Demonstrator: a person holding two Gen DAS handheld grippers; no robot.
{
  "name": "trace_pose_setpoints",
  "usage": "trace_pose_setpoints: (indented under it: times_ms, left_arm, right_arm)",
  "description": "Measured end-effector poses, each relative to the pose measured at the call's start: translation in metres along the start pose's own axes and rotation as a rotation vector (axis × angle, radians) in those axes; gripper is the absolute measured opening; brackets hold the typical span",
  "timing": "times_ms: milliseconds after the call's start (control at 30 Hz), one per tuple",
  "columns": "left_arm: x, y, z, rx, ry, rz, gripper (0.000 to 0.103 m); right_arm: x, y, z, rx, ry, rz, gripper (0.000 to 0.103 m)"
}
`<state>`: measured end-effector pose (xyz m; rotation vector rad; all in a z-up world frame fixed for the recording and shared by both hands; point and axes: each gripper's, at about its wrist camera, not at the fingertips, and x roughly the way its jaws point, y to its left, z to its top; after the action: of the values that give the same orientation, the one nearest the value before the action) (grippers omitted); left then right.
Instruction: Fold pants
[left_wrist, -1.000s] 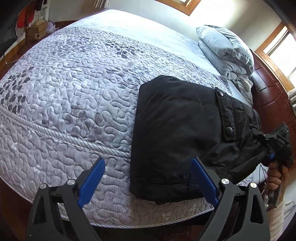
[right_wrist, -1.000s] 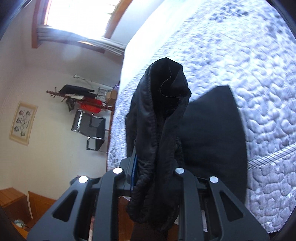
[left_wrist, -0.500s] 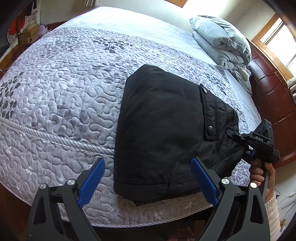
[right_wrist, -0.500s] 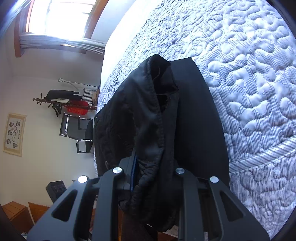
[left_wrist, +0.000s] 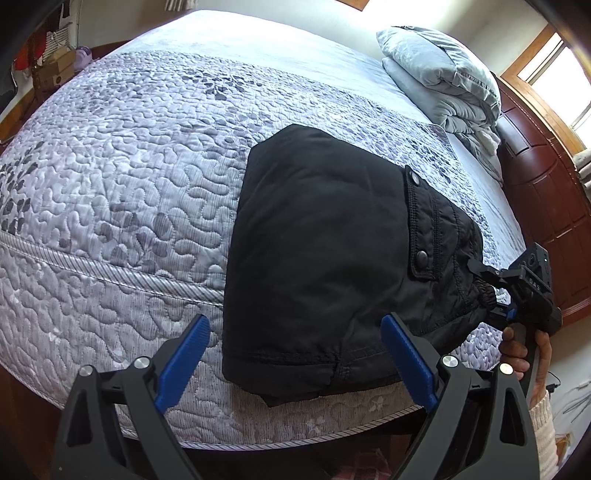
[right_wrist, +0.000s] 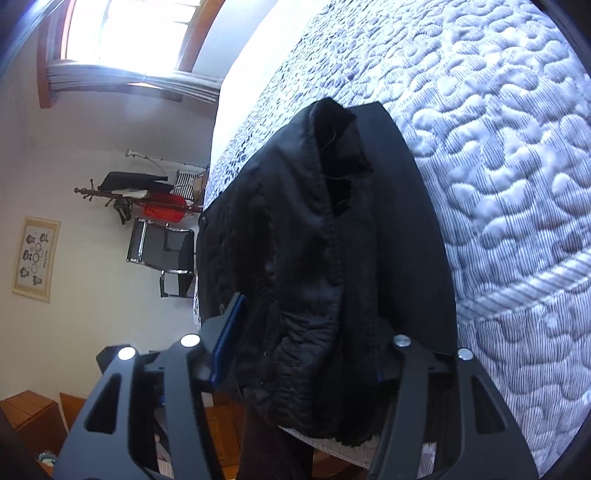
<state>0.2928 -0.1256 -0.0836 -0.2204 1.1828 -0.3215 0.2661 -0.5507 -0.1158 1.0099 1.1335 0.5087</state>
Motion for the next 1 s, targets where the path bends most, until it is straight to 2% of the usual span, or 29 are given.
trace_pose_setpoints:
  times_ms: [33,233,500,533,567,600,667,800,1000]
  left_arm:
    - [0.002,0.001,0.0,-0.004,0.003,-0.003,0.094]
    - [0.019,0.009,0.001,-0.046,0.035,0.0,0.094]
    - [0.024,0.001,-0.001,-0.027,0.041,-0.007,0.094]
    - [0.023,0.0,-0.001,-0.023,0.038,-0.008,0.094]
    - [0.021,-0.002,-0.001,-0.017,0.034,-0.01,0.094]
    - [0.019,-0.004,-0.001,-0.011,0.031,-0.012,0.094]
    - [0.013,-0.009,0.001,0.001,0.018,-0.014,0.094]
    - [0.0,-0.016,0.006,0.022,-0.017,-0.016,0.094]
    - [-0.023,-0.029,0.015,0.069,-0.077,-0.014,0.095]
  right_arm:
    - [-0.003,0.0,-0.001,0.003,-0.01,0.002,0.07]
    - [-0.032,-0.007,-0.002,0.016,-0.038,-0.01,0.074]
    - [-0.041,-0.025,-0.027,0.042,0.008,-0.004,0.075]
    - [-0.04,-0.025,-0.03,0.04,0.009,-0.002,0.07]
    - [-0.039,-0.026,-0.031,0.037,0.007,-0.008,0.057]
    - [-0.037,-0.025,-0.032,0.039,0.007,-0.011,0.048]
    - [-0.036,-0.027,-0.032,0.056,0.004,-0.012,0.039]
    - [-0.043,-0.011,-0.028,0.012,-0.007,-0.019,0.034]
    - [-0.057,0.019,-0.023,-0.07,-0.028,-0.024,0.033]
